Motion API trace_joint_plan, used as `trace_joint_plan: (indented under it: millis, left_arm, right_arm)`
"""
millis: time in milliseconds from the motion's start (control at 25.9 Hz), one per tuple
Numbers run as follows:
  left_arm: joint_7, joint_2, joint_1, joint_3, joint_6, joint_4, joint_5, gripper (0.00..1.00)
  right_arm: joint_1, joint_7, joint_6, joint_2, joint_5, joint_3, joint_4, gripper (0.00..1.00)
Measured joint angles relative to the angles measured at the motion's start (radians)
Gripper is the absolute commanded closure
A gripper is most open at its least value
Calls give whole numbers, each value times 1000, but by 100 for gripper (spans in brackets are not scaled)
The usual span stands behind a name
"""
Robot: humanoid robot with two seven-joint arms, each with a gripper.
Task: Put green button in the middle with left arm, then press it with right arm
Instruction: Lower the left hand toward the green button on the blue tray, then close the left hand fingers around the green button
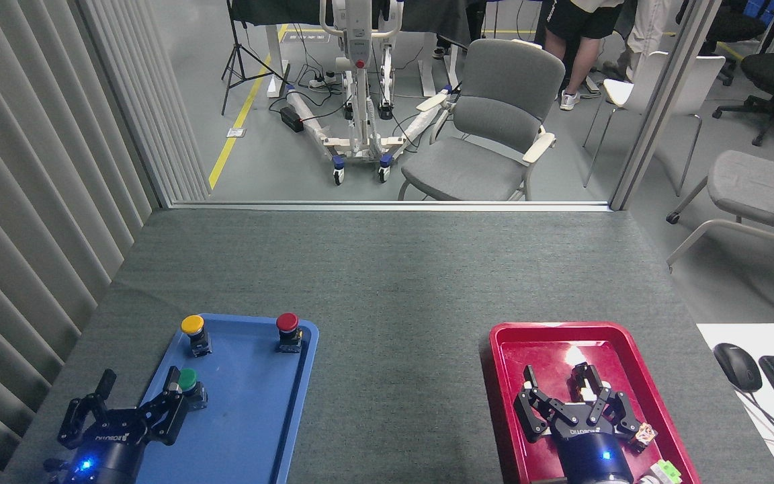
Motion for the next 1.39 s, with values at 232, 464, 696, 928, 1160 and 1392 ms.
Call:
trace_joint_plan:
  millis: [232,464,696,928,1160,1392]
  left_arm:
    - [-1,0,9,0,4,0,-4,0]
    - [-3,2,10,0,0,-6,-2,0]
    - [-5,6,13,-1,-3,-7,-3,0]
    - [-5,-13,27,-2,4,-12,-14,0]
    - [9,-99,34,-30,61,10,-68,1]
    - [42,-147,2,-39,114,117,-199,1]
  right_arm:
    - [-16,-2,36,1,2,7,-2,0]
    - [-7,-5,38,7,7,18,-16,0]
    - [18,-10,35,15,9,31,-27,0]
    - [25,-10,35,17,17,55,-37,0]
    - [13,-10,25,12,33,57,-31,0]
    - [13,-12,18,14,35,58,-33,0]
